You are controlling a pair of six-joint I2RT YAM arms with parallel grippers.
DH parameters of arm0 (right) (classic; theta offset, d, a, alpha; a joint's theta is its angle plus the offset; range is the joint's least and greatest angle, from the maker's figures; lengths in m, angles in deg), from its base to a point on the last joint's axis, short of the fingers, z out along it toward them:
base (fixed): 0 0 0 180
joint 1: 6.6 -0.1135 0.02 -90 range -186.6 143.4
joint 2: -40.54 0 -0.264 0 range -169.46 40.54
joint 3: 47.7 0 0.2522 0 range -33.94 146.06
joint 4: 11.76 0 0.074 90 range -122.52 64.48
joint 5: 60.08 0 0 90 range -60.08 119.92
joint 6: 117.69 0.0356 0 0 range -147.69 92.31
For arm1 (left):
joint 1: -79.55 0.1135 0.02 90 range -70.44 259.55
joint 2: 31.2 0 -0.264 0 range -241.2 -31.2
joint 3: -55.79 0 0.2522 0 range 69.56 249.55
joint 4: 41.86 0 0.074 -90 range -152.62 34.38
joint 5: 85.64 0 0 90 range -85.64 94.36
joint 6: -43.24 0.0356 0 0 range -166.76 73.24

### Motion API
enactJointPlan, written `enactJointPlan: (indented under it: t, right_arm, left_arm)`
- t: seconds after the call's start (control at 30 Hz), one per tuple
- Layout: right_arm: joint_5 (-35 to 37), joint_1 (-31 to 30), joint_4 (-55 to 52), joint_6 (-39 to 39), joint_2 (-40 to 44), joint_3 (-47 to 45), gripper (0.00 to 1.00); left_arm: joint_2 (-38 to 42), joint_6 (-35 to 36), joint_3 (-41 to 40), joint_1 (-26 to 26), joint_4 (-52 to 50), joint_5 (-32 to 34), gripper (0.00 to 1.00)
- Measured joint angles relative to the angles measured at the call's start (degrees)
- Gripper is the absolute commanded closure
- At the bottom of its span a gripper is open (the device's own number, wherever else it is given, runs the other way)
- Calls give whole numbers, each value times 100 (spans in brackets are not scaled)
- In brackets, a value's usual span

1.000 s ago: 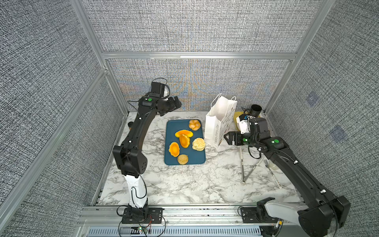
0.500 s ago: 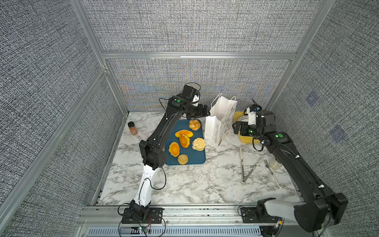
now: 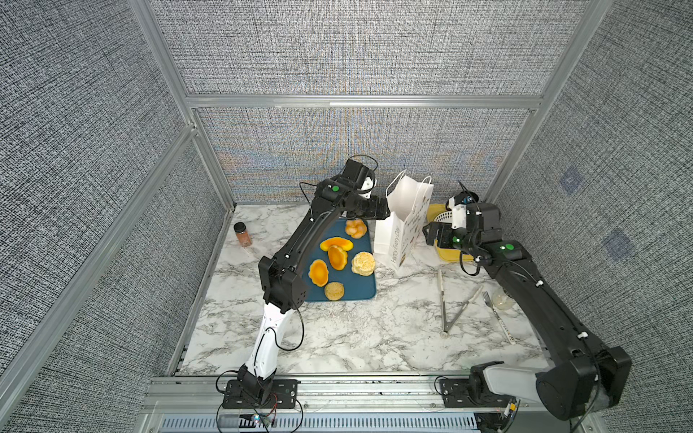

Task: Pack bread into a paper bag
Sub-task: Pick up the paper bag from the center of the board.

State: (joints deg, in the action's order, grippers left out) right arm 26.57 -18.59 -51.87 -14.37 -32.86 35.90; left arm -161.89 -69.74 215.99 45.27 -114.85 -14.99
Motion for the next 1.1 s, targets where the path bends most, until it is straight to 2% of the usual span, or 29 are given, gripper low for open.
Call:
enactJointPlan:
  t: [0.27,0.4,0.53,0.73,0.97,1.1]
  right_arm:
    - [-7,11,7,48,140,-225,1]
    - [24,11,7,98,188,-262,1]
    - [142,11,11,144,302,-262,1]
    - [258,11,2,243,428,-262,1]
    - [326,11,-2,328,549,-356,1]
    - [330,11,4,376,546,-424,1]
  left_arm:
    - [-66,-20,223,4,407,-114,11]
    - [-348,-17,531,2,424,-101,14]
    - [-527,7,579,11,428,192,21]
    - [-678,7,581,17,872,404,51]
    - [-802,-68,581,15,1237,111,69]
    - [-881,-107,579,15,1276,-138,85]
